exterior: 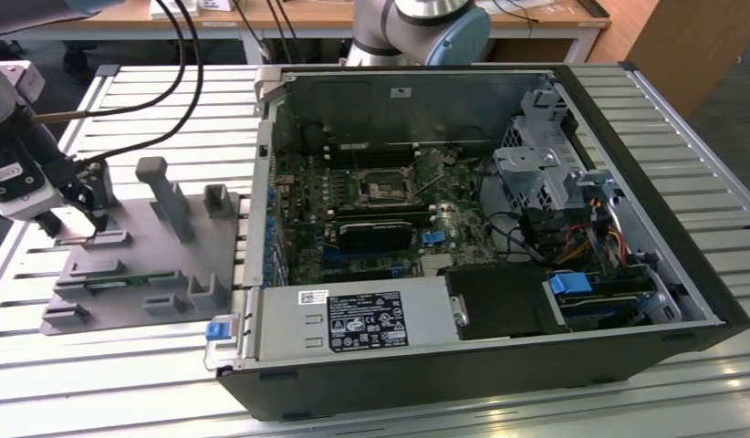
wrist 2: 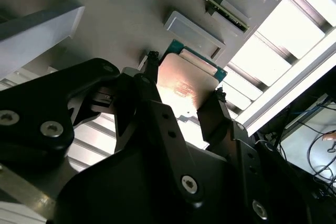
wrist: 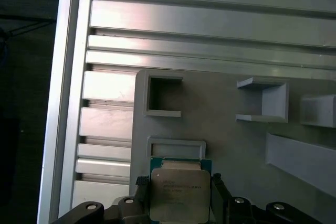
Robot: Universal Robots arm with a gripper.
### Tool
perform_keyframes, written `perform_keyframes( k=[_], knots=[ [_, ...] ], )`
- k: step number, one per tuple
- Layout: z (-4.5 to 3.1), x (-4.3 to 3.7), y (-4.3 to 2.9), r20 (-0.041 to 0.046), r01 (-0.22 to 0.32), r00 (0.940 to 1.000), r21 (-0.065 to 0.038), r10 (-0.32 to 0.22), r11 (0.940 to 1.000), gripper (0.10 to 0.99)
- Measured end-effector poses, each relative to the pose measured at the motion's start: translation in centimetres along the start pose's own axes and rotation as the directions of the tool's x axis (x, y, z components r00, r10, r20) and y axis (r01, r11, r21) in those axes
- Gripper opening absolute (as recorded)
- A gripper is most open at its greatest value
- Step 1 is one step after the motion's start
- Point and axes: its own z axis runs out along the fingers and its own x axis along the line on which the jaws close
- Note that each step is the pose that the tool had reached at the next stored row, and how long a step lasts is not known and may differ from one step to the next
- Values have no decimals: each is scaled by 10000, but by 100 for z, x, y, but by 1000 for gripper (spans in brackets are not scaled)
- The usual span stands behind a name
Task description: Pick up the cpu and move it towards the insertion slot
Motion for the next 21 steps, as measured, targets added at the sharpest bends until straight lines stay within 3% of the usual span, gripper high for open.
perform_keyframes(
  k=[21],
  knots=[
    [-135, 0, 5, -1, -1, 10000, 1, 1, 10000, 549]
  ],
)
